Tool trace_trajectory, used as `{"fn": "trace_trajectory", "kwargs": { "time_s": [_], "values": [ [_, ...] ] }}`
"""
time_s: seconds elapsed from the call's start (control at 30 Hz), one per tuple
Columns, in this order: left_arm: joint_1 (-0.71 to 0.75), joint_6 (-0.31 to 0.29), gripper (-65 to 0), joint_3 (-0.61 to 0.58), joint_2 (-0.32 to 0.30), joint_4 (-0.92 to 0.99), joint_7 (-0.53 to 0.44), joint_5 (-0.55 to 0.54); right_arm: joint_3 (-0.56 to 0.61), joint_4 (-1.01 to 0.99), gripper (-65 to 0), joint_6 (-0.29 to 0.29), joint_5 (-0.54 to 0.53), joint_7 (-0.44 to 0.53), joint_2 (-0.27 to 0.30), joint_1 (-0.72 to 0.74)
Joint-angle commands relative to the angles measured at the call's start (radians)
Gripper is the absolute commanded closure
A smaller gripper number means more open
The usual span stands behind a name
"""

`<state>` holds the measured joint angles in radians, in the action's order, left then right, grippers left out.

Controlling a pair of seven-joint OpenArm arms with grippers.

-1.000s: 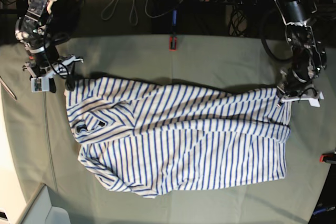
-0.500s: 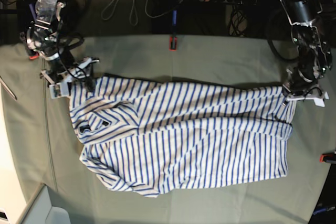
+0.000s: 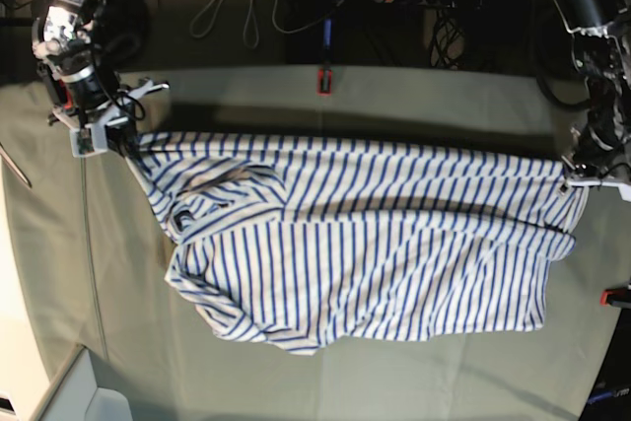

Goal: Layout the t-shirt on the table in an organized manner, then fold the t-shirt properly
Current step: 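Regrasp the folded edge with both grippers and drag it toward the collar, then release the shirt and move both grippers to the opposite shirt edge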

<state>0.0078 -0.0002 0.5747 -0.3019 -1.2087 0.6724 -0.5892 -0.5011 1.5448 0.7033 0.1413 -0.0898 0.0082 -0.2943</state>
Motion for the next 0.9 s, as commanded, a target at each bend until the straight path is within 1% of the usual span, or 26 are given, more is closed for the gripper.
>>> {"fn": "trace_trajectory", "kwargs": {
  "time_s": [0.0, 0.1, 0.3, 0.33, 0.4, 0.5, 0.6, 0.73, 0.87],
  "values": [
    [0.001, 0.001, -0.2, 0.006, -0.023, -0.033, -0.024, -0.002, -0.006, 0.029, 0.0, -0.005, -0.015, 0.023, 0.011, -0.012],
    [0.034, 0.001, -0.2, 0.006, -0.023, -0.047, -0.024, -0.001, -0.012, 0.047, 0.0, -0.005, -0.015, 0.025, -0.012, -0.039],
    [0.105, 0.001, -0.4, 0.006, -0.021, -0.041, -0.024, -0.001, -0.008, 0.050, 0.0, -0.005, -0.015, 0.026, -0.015, -0.104],
    [0.116, 0.001, -0.4, 0.006, -0.021, -0.044, -0.024, -0.001, -0.006, 0.050, 0.0, -0.005, -0.022, 0.026, -0.015, -0.115],
    [0.136, 0.001, -0.3, 0.006, -0.021, -0.050, -0.024, -0.002, -0.012, 0.052, 0.0, -0.005, -0.081, 0.034, -0.015, -0.138],
    [0.154, 0.001, -0.3, 0.008, -0.024, -0.050, -0.024, -0.001, -0.012, 0.052, 0.0, -0.005, -0.136, 0.091, -0.009, -0.185],
    [0.169, 0.001, -0.3, 0.008, -0.047, -0.041, -0.027, -0.001, -0.005, 0.052, 0.0, -0.005, -0.138, 0.163, -0.011, -0.236],
    [0.171, 0.001, -0.3, 0.008, -0.050, -0.041, -0.026, -0.001, 0.017, 0.047, 0.0, -0.005, -0.138, 0.239, -0.015, -0.286],
    [0.200, 0.001, -0.3, 0.008, -0.050, -0.064, -0.026, -0.002, 0.017, 0.047, 0.0, -0.005, -0.138, 0.292, -0.015, -0.314]
  ]
}}
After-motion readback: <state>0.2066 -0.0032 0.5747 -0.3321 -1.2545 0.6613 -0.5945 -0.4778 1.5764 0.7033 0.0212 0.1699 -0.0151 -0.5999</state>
